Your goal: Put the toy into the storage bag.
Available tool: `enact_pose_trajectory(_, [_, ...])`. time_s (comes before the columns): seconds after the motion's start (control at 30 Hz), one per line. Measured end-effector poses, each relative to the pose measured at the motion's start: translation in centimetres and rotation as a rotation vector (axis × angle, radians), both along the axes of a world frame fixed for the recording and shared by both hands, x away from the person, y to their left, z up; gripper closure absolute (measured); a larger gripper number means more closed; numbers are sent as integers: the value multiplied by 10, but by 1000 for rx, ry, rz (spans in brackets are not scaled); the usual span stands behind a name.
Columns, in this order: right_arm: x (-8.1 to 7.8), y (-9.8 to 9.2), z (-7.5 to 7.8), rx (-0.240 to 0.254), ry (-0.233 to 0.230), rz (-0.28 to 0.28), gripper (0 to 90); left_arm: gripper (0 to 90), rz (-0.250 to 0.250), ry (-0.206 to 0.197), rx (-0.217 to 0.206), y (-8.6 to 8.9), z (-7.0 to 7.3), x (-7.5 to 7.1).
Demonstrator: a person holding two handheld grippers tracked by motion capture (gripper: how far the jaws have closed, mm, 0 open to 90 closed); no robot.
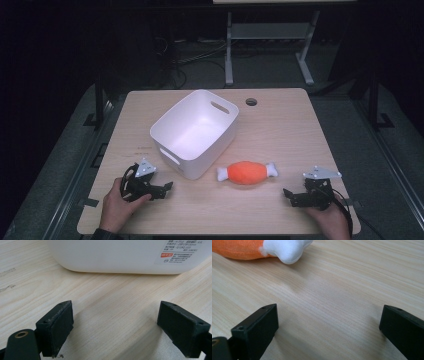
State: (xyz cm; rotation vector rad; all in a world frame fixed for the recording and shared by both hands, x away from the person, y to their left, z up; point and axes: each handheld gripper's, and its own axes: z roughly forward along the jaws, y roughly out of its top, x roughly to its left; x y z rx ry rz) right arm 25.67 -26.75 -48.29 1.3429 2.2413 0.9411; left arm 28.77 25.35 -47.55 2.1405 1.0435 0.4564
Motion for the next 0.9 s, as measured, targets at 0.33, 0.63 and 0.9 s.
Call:
enact_pose_trajectory(0.33, [-1,-3,1,2,0,18,58,126,0,0,0,0,0,0])
enact_pose_trajectory(0.63, [-1,-10,14,6,1,21,239,126,1,0,-1,0,0,0])
enact_pose_trajectory(0.9, [3,-15,26,22,-18,59,565,126,0,0,0,0,0,0])
